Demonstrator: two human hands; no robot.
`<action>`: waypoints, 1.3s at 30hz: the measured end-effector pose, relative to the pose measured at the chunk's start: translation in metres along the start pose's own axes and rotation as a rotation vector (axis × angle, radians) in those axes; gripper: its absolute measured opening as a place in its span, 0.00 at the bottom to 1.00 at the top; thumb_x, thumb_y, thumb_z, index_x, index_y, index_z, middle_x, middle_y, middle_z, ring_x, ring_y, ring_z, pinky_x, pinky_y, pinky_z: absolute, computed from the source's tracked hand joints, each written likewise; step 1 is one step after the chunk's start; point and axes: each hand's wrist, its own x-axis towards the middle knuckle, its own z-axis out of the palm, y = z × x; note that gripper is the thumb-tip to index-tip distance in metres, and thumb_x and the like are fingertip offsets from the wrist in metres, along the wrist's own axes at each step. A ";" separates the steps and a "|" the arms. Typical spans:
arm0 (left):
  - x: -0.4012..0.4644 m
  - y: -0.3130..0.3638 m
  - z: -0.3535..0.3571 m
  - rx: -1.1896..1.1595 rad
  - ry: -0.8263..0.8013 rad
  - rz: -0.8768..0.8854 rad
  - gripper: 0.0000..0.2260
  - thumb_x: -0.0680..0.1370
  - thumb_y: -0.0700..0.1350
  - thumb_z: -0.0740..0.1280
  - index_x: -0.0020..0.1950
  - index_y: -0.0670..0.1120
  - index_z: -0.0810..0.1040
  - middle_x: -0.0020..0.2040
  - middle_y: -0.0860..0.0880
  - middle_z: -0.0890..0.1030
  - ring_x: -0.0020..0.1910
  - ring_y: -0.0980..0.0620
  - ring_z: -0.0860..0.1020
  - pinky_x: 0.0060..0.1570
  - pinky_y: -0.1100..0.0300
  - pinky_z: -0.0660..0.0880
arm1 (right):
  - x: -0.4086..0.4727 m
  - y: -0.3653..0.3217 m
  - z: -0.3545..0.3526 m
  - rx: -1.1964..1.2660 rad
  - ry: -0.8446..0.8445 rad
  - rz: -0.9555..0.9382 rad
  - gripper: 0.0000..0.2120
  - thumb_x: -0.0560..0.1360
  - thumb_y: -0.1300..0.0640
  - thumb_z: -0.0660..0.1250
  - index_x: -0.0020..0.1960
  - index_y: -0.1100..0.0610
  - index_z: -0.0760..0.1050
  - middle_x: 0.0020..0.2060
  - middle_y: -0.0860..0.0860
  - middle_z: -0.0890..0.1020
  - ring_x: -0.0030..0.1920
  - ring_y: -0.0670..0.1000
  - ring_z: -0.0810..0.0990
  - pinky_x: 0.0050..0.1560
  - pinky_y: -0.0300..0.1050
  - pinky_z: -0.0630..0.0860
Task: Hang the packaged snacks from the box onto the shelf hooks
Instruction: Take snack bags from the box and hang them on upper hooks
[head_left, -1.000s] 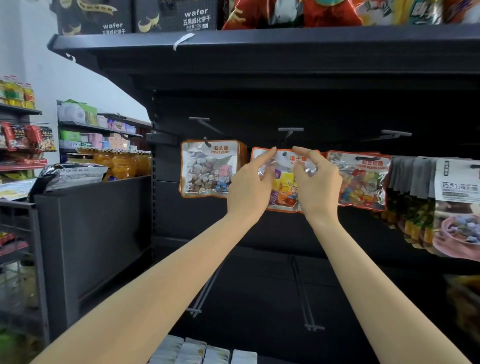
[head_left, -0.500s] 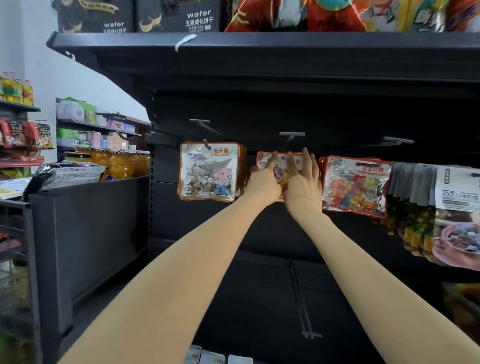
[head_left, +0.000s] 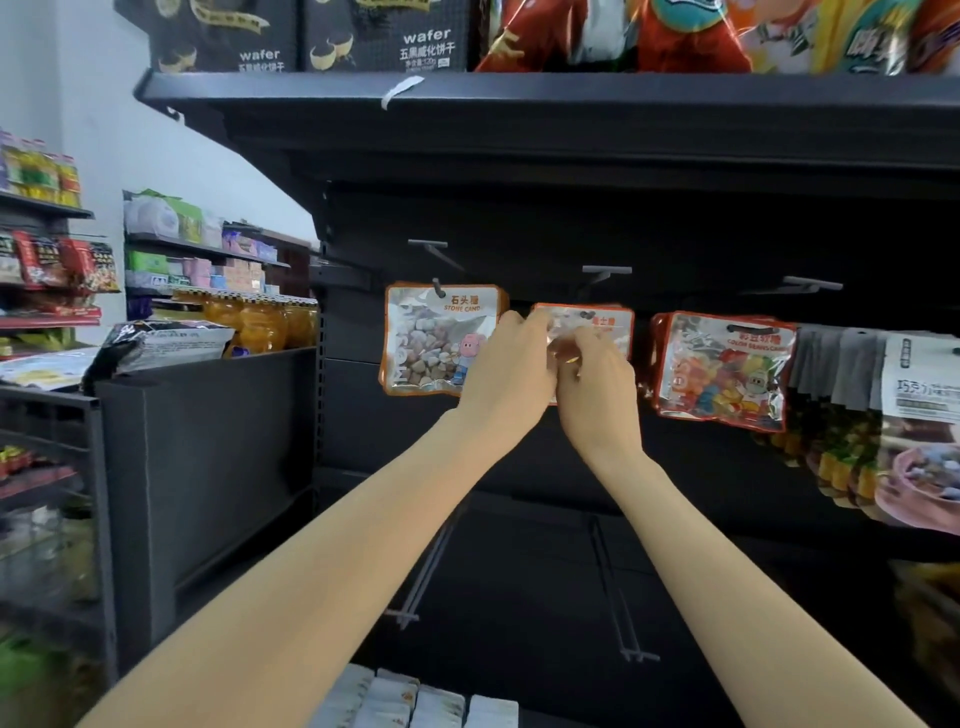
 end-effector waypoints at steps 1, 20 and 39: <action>-0.004 -0.004 -0.009 -0.004 0.021 0.015 0.12 0.80 0.42 0.61 0.63 0.44 0.72 0.55 0.45 0.75 0.51 0.49 0.76 0.49 0.58 0.75 | -0.003 -0.007 0.001 0.032 0.014 -0.015 0.08 0.78 0.64 0.59 0.52 0.58 0.75 0.48 0.52 0.78 0.48 0.50 0.77 0.47 0.44 0.76; -0.197 -0.237 -0.197 0.528 -0.148 -0.541 0.09 0.80 0.45 0.59 0.58 0.47 0.73 0.48 0.47 0.80 0.48 0.44 0.78 0.38 0.54 0.74 | -0.141 -0.205 0.184 0.230 -0.729 -0.088 0.13 0.78 0.60 0.57 0.57 0.55 0.76 0.53 0.51 0.79 0.50 0.52 0.78 0.50 0.51 0.77; -0.522 -0.382 -0.259 0.441 -1.088 -1.215 0.14 0.76 0.48 0.61 0.61 0.47 0.74 0.57 0.46 0.78 0.56 0.43 0.76 0.49 0.52 0.74 | -0.443 -0.309 0.344 0.266 -1.966 -0.122 0.32 0.72 0.49 0.72 0.69 0.59 0.62 0.61 0.52 0.73 0.60 0.52 0.73 0.59 0.45 0.71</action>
